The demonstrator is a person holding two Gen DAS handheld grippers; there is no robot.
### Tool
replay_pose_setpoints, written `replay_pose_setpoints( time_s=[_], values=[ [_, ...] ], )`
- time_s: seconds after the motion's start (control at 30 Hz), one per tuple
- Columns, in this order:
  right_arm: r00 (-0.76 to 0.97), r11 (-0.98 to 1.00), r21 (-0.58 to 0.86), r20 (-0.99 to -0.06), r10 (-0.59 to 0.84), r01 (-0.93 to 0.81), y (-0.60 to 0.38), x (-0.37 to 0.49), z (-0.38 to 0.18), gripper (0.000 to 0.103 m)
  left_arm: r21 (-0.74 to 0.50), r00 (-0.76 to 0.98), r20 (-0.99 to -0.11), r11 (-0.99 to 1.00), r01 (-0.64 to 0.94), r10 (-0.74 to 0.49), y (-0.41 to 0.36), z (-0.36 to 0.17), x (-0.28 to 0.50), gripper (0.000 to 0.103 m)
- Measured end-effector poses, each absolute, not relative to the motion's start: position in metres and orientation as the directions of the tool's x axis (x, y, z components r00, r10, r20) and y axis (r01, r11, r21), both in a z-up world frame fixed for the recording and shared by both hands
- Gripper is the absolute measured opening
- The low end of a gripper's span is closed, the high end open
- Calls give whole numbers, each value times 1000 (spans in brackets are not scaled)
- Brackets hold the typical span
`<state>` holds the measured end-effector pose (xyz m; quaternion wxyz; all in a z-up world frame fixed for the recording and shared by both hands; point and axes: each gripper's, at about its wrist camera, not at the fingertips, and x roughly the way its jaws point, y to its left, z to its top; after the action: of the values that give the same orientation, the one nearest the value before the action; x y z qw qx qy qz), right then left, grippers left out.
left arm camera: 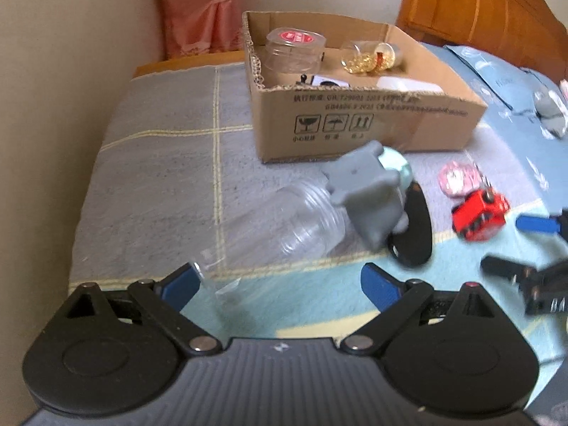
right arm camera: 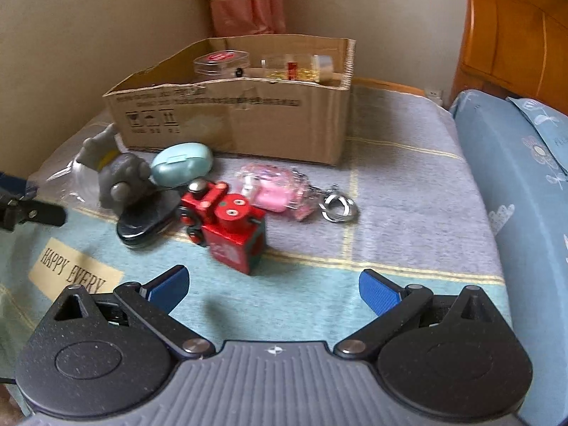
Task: Organize rigid objects
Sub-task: 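Grasp the clear cup with the left tool while the right tool grasps the red robot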
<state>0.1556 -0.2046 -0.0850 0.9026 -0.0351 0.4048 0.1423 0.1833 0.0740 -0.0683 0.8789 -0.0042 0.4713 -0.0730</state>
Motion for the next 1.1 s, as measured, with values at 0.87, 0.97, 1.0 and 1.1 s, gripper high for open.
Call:
replay_pose_setpoints(
  time_s=[0.87,0.97,1.0,1.1],
  values=[
    [661,971,89,-718,216,-221,-174,182,-91,100,-5,602,-797,997,72,-48,76,-80,210,97],
    [667,975,80,-718,202,-209,-168,181,-90,88,4,608,-793,998,65,-37,74,-80,211,96],
    [668,975,75,-717,199,-210,-167,181,-89,85,3,609,-792,998,64,-37,74,-81,211,95],
    [671,974,66,-715,198,-217,-165,177,-88,69,-2,615,-788,998,63,-40,77,-79,209,91]
  ],
)
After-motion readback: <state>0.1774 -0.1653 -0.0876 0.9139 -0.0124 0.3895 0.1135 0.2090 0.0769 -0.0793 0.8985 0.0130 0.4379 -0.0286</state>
